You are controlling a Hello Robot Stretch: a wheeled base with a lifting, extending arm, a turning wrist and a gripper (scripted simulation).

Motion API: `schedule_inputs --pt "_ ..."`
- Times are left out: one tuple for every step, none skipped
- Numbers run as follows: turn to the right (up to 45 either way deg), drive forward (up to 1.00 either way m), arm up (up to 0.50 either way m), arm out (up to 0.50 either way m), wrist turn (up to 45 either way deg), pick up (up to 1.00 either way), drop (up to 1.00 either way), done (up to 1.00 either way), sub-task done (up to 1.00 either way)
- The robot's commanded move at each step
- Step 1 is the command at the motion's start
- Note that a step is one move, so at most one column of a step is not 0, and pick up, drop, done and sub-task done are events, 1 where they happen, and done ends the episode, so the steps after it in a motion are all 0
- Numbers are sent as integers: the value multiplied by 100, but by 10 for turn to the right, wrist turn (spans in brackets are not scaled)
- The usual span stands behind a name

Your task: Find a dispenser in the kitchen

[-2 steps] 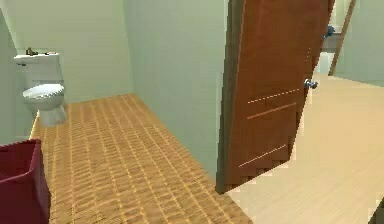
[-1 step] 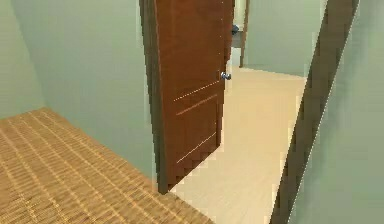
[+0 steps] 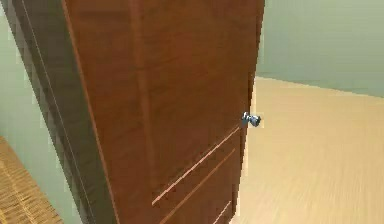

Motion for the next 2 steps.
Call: schedule_inputs --pt "360 0 0 0 0 0 0 0 0" --pt "0 100 0 0 0 0 0 0 0"
